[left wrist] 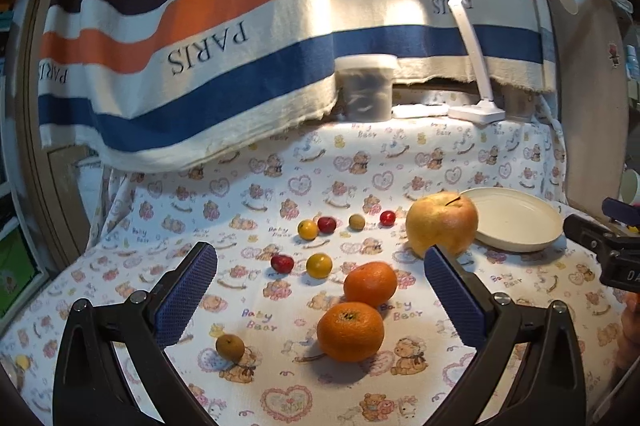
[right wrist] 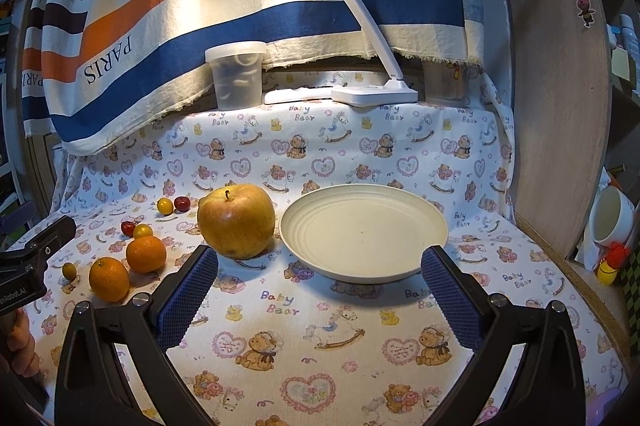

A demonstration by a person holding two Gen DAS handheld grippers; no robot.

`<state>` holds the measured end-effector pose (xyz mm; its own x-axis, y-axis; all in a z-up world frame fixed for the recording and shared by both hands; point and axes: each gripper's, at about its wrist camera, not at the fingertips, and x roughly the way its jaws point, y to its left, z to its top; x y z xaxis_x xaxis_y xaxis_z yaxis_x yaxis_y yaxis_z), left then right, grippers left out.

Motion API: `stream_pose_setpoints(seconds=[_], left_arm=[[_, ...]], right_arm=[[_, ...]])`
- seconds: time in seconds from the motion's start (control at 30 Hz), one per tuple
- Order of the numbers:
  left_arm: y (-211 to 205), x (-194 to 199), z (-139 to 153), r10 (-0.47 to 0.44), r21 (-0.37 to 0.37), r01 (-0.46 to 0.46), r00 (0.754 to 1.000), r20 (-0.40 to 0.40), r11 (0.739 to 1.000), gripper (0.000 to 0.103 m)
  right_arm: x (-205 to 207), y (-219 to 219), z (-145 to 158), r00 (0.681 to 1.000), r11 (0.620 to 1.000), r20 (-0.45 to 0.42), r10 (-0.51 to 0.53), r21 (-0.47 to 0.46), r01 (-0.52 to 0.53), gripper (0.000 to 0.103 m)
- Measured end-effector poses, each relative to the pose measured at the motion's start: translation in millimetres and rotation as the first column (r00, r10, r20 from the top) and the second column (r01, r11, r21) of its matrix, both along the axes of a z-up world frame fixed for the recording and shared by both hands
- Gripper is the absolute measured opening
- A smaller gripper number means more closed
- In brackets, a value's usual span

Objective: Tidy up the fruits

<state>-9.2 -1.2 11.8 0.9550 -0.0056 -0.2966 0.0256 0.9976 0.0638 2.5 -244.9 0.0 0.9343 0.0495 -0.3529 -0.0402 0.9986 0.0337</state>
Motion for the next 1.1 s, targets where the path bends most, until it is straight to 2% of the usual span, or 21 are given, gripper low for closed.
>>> stream_pose_setpoints(seconds=[0.23, 0.63, 0.9, 1.0, 1.1], left_arm=[[-13.7, -8.7, 9.9, -0.037, 0.067, 0.035, 0.999, 0.029, 0.997, 0.103], [-4.4, -11.2, 27.5, -0.024, 0.021, 0.023, 0.999, 0.035, 1.0, 0.103], [2.4, 1.3, 44.6, 0.025, -0.002, -0.025, 1.0, 0.018, 1.0, 0.103], [5.4, 8.5, 53.6, 0.015, -0.026, -0.015, 1.0, -0.009, 1.0, 0.103], [3.7, 17.0, 63.2, 0.011, -0.021, -0.012, 0.999, -0.047, 1.0, 0.103]], right_arm=[[-3.3, -3.1, 2.6, 1.0, 1.0, 0.016, -0.008, 0.008, 0.008, 0.102], [-7.4, -6.7, 7.2, 0.999, 1.0, 0.043, -0.027, 0.01, 0.027, 0.102], [-7.2, -11.4, 11.3, 0.997, 0.999, 0.059, -0.049, -0.007, 0.049, 0.102], [-7.6, -17.0, 19.4, 0.987, 0.992, 0.111, -0.117, -0.03, 0.121, 0.102], [-1.7, -22.3, 31.5, 0.989, 0.994, 0.105, -0.108, -0.021, 0.111, 0.102]])
